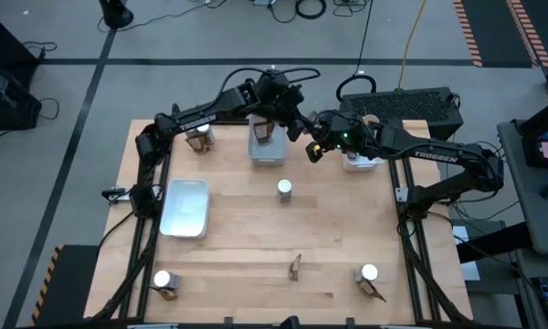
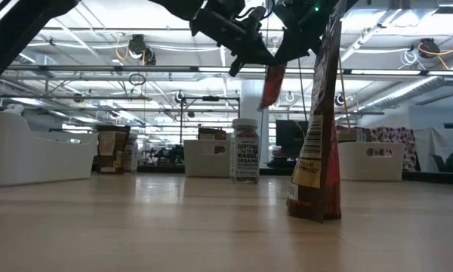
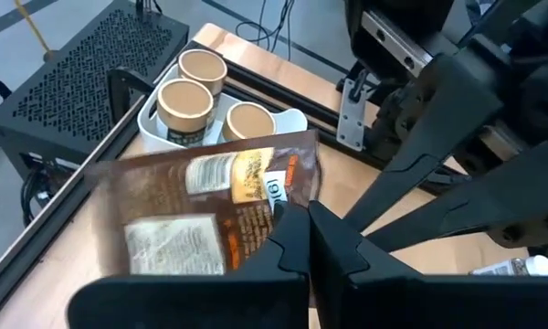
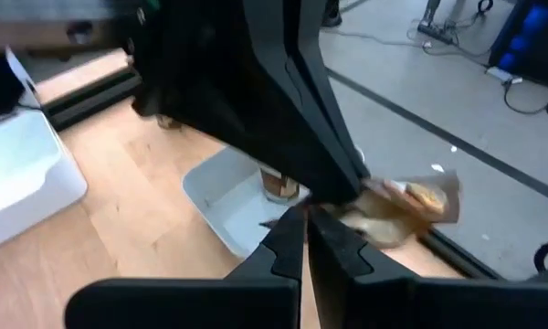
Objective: Sort spices by type
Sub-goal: Adjust the orange spice pack
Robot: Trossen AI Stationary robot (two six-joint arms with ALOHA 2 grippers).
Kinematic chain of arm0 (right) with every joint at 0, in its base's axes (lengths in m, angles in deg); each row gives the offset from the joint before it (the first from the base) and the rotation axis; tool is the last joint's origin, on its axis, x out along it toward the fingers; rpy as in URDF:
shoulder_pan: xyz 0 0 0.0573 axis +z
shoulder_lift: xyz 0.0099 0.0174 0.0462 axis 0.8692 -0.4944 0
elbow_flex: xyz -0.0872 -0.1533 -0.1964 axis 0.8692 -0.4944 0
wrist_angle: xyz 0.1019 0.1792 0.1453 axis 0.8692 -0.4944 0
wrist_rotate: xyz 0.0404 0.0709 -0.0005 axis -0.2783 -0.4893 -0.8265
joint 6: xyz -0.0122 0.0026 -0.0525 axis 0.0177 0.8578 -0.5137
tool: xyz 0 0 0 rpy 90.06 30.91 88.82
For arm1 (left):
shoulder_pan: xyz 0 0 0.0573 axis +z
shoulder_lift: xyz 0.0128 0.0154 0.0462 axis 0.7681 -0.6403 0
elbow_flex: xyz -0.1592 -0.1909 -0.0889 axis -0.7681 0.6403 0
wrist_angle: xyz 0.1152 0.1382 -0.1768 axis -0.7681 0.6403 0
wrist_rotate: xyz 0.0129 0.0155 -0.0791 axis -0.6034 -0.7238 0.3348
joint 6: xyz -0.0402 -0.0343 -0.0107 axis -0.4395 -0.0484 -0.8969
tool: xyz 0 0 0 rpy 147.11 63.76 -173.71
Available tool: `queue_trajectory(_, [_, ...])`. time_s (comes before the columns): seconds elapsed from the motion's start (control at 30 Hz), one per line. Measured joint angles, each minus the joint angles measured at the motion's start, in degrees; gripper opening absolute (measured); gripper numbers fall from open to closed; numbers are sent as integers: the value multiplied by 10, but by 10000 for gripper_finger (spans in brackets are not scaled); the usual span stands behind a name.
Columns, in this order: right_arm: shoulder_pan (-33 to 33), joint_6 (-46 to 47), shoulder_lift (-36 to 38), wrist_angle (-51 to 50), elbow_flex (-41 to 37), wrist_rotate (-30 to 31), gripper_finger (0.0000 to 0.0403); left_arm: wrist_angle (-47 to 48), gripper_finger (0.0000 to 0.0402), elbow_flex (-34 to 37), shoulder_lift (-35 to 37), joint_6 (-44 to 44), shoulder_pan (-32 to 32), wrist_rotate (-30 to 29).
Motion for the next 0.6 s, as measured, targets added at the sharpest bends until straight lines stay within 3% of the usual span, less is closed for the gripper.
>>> queue_trajectory(0.43, [0,17,0,-75,0,3,0,-8,0,0,0,14,5,14])
queue_trajectory(0.6, [-2,31,0,-89,0,41,0,-6,0,0,0,16,5,16])
